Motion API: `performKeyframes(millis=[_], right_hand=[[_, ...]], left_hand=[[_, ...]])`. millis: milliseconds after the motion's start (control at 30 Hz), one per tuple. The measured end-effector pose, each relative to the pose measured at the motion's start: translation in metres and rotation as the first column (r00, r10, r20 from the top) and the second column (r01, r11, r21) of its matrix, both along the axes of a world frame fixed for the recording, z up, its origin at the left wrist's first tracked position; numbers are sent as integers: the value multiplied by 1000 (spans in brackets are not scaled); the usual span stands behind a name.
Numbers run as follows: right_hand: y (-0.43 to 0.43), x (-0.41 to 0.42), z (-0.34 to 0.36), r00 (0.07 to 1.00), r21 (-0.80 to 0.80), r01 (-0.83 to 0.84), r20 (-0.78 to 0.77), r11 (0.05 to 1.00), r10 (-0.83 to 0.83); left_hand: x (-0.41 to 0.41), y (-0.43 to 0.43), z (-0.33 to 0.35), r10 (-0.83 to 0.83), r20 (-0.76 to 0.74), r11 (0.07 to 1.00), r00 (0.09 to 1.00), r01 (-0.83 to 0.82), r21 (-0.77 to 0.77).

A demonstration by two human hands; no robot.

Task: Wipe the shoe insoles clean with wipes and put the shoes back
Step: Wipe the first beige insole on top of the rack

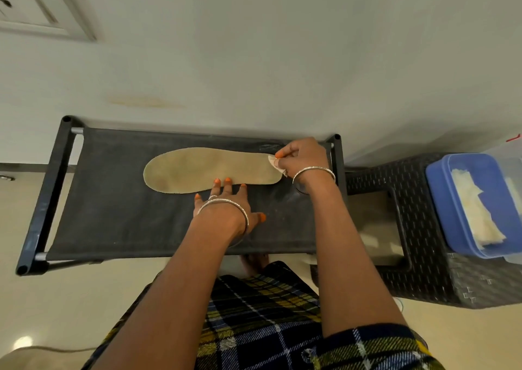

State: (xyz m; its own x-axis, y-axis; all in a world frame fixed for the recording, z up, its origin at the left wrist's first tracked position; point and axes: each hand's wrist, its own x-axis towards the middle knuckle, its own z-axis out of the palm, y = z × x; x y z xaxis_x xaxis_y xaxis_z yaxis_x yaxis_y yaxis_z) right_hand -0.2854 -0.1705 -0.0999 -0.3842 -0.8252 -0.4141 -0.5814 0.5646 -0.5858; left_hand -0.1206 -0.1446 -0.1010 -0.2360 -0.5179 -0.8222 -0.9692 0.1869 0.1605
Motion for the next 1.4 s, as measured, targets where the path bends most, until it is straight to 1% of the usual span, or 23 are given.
performKeyframes(millis=[67, 133, 167, 233, 267, 300, 333, 400, 467, 533, 600, 700, 833, 900, 1067, 1133, 1233, 1300, 1400], right_hand=[[0, 1, -6, 995, -6, -45, -88, 999, 45], [-2, 4, -9, 984, 61, -87, -153, 994, 96], [-2, 3, -9, 977, 143, -107, -171, 984, 131], [1, 3, -1, 952, 364, -175, -173, 915, 251], [2, 0, 4, 944, 431, -198, -159, 881, 290], [3, -4, 8, 947, 450, -190, -150, 873, 283], [3, -10, 11, 960, 427, -156, -147, 890, 239], [0, -19, 15, 988, 291, -13, -143, 957, 57], [-3, -22, 15, 986, 137, 125, -130, 983, -107], [-4, -20, 17, 978, 43, 196, -87, 980, -192], [-3, -18, 19, 972, -19, 233, -32, 972, -233], [-3, -16, 21, 967, -104, 254, 27, 962, -253], [-1, -20, 17, 958, -147, 282, 95, 948, -270], [-2, -22, 16, 958, -173, 280, 111, 944, -264], [-5, -19, 12, 964, -164, 247, 140, 955, -225], [-7, -16, 7, 967, -135, 228, 147, 964, -208], [-7, -12, 1, 986, -74, 133, 110, 988, -125], [-5, -9, 1, 995, -45, 74, 69, 996, -71], [-2, -5, 2, 999, -34, 20, 35, 999, -18]], left_hand=[[-2, 0, 0, -3, -2, 1000, 1000, 3, -2], [-4, 0, 0, -6, -2, 1000, 1000, 6, 0], [-4, 0, 0, -5, -6, 1000, 1000, 5, 0], [-5, 0, -1, -6, -22, 1000, 1000, 5, -7], [-6, 0, -1, -13, -31, 1000, 999, 13, -20], [-6, -1, -1, -27, -43, 999, 999, 25, -47], [-7, -1, -1, -42, -61, 995, 997, 36, -94], [-12, -1, 2, -47, -111, 970, 993, 19, -241], [-20, -1, 4, -7, -175, 906, 985, -68, -418], [-28, -1, 3, 40, -245, 832, 969, -168, -528], [-35, -1, -4, 62, -282, 792, 957, -219, -570], [-39, 2, -20, 60, -294, 766, 954, -233, -599], [-47, 10, -37, 33, -243, 705, 969, -195, -682], [-49, 10, -42, 39, -256, 670, 966, -215, -710], [-47, 13, -41, 107, -388, 654, 916, -359, -666], [-46, 13, -37, 179, -449, 646, 875, -449, -617], [-41, 13, -30, 338, -549, 626, 764, -618, -475], [-36, 12, -26, 419, -597, 620, 684, -696, -363], [-26, 9, -21, 480, -603, 629, 637, -729, -270]])
